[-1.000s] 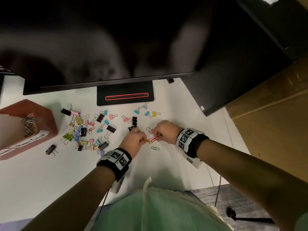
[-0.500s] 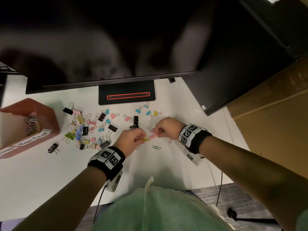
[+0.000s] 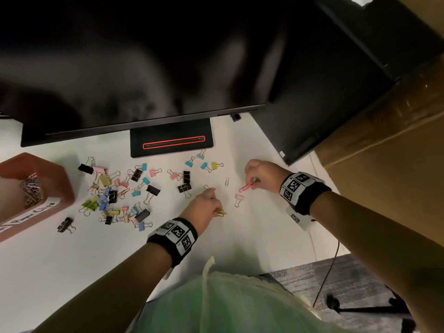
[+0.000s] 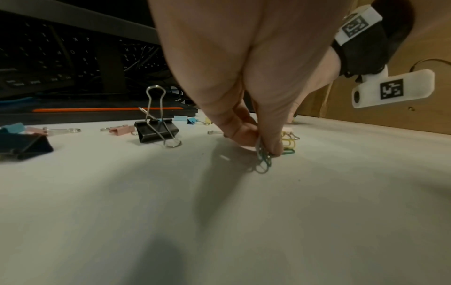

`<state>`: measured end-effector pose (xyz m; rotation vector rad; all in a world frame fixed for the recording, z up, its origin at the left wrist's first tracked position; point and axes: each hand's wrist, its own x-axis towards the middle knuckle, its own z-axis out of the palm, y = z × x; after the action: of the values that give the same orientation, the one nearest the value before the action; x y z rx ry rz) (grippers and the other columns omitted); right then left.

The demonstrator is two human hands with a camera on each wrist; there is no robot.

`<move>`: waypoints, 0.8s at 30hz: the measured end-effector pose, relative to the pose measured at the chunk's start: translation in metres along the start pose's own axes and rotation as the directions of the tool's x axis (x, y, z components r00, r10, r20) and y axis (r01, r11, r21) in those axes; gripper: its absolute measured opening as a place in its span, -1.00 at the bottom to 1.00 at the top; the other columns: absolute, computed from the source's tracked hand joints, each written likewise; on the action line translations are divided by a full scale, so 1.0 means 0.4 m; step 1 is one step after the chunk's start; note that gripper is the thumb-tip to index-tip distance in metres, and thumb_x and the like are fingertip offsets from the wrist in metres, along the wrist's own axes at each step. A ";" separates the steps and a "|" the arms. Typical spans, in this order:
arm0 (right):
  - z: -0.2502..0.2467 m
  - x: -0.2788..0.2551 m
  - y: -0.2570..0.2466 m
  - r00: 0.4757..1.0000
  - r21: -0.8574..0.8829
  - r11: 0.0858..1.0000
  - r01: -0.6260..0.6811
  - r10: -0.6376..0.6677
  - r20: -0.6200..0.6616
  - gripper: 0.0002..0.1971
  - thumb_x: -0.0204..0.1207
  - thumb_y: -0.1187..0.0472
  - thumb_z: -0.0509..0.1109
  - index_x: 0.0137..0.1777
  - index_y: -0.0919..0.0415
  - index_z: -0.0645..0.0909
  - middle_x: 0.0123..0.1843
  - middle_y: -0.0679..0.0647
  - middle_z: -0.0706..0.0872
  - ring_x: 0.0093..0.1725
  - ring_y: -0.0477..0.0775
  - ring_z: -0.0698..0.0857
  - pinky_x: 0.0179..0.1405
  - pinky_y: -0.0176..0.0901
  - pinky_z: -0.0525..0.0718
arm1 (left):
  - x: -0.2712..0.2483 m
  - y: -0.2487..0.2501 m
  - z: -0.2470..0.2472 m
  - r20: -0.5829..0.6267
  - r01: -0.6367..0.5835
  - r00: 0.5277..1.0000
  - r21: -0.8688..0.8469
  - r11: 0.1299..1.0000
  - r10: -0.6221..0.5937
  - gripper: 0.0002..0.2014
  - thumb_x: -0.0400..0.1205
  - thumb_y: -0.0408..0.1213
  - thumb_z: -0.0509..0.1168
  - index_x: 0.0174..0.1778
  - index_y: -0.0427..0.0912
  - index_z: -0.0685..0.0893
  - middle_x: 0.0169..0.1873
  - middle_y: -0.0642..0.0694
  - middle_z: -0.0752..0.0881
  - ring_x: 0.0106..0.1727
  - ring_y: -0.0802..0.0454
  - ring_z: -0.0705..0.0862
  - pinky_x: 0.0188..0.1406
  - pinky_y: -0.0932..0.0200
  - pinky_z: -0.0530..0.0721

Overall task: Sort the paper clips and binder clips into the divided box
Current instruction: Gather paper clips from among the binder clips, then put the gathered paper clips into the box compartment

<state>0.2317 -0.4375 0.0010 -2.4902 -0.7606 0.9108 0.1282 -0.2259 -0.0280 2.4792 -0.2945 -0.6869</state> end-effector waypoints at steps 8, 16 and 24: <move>0.016 0.013 0.001 0.999 -0.030 0.999 -0.033 0.034 0.012 -0.90 0.48 0.32 0.39 -0.03 0.25 0.69 -0.07 0.14 0.71 -0.09 0.07 0.58 0.06 -0.04 0.61 | 0.000 0.001 -0.018 0.048 0.005 0.999 0.064 0.998 -0.008 -0.86 0.63 -0.42 0.22 0.07 -0.29 0.61 0.27 -0.28 0.59 0.46 -0.10 0.43 0.22 0.23 0.48; 0.020 0.014 -0.032 0.988 -0.117 0.991 -0.067 0.082 0.133 -0.81 0.56 0.25 0.27 0.08 0.21 0.68 0.00 0.13 0.67 0.07 0.17 0.64 0.05 -0.08 0.57 | -0.019 -0.024 -0.044 0.030 0.057 0.998 0.081 0.995 -0.059 -0.77 0.65 -0.40 0.16 0.17 -0.29 0.62 0.08 -0.25 0.63 0.12 -0.14 0.57 0.13 0.10 0.54; -0.001 0.069 -0.095 0.984 -0.145 0.978 0.151 -0.134 0.120 -0.78 0.60 0.27 0.27 0.15 0.27 0.68 0.26 0.16 0.54 0.10 0.19 0.64 0.15 -0.17 0.52 | -0.066 -0.067 -0.090 -0.125 0.152 0.973 -0.282 0.947 -0.193 -0.87 0.53 -0.46 0.34 -0.05 -0.24 0.72 -0.22 -0.02 0.65 -0.21 0.10 0.62 -0.21 0.53 0.54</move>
<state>0.2362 -0.3915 0.0078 -2.4921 -1.0694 0.9764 0.1266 -0.1785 -0.0061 2.2933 0.0729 -0.5619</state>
